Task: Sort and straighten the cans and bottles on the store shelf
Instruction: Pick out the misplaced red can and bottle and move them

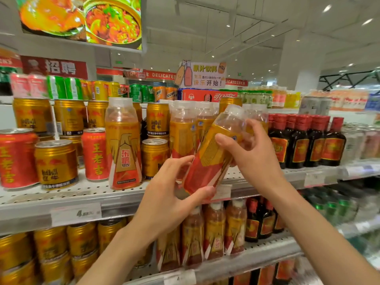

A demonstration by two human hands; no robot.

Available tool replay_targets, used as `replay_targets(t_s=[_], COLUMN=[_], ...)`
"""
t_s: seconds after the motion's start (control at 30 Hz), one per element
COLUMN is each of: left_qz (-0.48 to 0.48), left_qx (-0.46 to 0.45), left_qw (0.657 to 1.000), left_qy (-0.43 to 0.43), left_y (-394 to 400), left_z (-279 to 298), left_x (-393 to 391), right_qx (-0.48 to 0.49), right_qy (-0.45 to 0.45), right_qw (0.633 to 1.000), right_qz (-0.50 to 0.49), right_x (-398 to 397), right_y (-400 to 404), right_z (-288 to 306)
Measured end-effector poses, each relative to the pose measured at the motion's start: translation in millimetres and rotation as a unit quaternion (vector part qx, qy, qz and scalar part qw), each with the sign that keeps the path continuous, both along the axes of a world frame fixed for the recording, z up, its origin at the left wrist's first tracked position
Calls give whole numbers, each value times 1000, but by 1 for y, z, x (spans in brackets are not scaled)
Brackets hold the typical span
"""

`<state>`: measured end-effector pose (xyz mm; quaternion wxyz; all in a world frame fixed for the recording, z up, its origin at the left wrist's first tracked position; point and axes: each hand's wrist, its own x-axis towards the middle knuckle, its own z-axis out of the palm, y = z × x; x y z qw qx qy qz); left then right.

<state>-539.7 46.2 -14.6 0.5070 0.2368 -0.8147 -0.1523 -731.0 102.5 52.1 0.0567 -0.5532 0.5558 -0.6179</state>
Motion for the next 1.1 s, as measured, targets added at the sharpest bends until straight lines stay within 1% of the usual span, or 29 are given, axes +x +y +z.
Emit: replay_targets(t_s=[0.13, 0.23, 0.37, 0.47, 0.53, 0.73, 0.87, 0.97, 1.1], left_qz=[68, 134, 204, 227, 238, 265, 282, 308, 314], left_qx=[-39, -51, -65, -79, -88, -107, -119, -159, -229], left_qw=[997, 988, 976, 970, 966, 958, 952, 938, 919], left_qy=[27, 57, 49, 43, 40, 30, 10, -17, -71], left_y=[-15, -26, -32, -33, -35, -37, -35, -30, -25], left_z=[12, 17, 20, 18, 15, 13, 16, 23, 40], left_x=[-5, -8, -23, -35, -39, -42, -42, -46, -60], right_qx=[-16, 0, 30, 31, 14, -10, 9, 5, -68], right_qy=[59, 94, 141, 170, 178, 156, 169, 214, 278], right_qw=[998, 996, 989, 984, 983, 985, 981, 975, 958], right_qz=[-3, 9, 43, 51, 49, 76, 92, 63, -20], right_x=[-17, -31, -43, -49, -51, -52, -59, -69, -88], right_y=[-13, -32, -59, -70, -73, -82, -77, -69, -65], right_z=[21, 27, 17, 12, 8, -2, -4, 1, 20])
